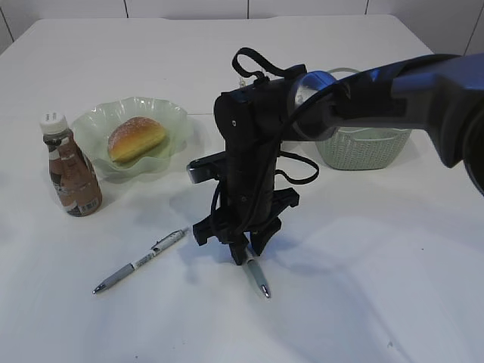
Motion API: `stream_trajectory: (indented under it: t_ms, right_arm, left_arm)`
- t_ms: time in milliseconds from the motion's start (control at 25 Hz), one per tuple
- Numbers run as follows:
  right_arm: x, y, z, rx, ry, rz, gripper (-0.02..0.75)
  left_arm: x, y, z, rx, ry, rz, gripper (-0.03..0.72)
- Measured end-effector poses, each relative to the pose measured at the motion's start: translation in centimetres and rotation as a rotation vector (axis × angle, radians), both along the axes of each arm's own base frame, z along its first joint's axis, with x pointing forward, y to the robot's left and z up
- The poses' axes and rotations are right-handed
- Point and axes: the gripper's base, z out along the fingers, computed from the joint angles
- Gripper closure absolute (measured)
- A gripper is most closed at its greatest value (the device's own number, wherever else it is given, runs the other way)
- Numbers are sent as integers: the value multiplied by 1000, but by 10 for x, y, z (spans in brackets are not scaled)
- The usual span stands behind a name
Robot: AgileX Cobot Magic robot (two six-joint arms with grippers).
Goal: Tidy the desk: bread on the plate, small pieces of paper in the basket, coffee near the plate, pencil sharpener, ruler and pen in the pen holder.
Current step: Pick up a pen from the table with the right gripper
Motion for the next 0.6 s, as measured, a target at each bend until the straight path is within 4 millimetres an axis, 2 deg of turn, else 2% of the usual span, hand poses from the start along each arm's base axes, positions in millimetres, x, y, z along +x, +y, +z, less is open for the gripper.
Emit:
stream_trajectory:
  t_ms: [80, 120, 200, 320, 360, 600]
  right_arm:
    - [-1, 0, -1, -5, 8, 0, 463]
    - [-1, 0, -1, -5, 8, 0, 463]
    - [-1, 0, -1, -6, 10, 1, 540]
    - [-1, 0, -1, -6, 10, 1, 575]
    - [-1, -1, -1, -7, 12, 1, 614]
    - [-1, 0, 0, -6, 10, 1, 633]
  left_arm:
    - [0, 0, 0, 0, 0, 0, 403]
    - [0, 0, 0, 0, 0, 0, 403]
    - [0, 0, 0, 0, 0, 0, 403]
    - [0, 0, 0, 0, 0, 0, 403]
    - [0, 0, 0, 0, 0, 0, 403]
    - [0, 0, 0, 0, 0, 0, 403]
